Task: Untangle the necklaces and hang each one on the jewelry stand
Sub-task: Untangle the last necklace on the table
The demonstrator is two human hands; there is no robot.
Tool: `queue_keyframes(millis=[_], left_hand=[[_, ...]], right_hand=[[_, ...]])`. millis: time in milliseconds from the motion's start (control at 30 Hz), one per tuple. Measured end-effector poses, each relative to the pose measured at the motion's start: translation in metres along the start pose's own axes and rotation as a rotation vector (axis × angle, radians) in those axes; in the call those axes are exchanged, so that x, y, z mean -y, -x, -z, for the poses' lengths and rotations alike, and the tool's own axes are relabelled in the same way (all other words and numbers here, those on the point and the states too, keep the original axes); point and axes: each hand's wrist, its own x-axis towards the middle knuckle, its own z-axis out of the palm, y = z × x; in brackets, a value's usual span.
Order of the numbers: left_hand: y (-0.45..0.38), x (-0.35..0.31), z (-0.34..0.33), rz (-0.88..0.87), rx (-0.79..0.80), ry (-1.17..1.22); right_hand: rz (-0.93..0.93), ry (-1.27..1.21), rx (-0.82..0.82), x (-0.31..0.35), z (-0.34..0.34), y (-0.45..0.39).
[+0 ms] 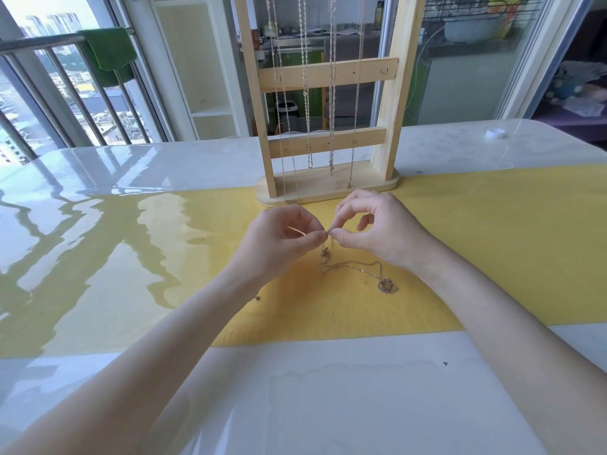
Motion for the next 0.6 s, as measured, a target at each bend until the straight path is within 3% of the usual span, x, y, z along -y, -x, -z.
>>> queue_keyframes(millis=[333,600], left_hand=[[-0.0002,-0.0033,0.0029,0.174,0.067,0.135],[0.0,-0.0026,0.0046,0.176,0.095,0.173]], right_hand=[[0.087,0.135,0.033,0.0015,-0.0024,-0.0001],[0.051,0.009,0.027,0.0019,0.0016,0.0007]])
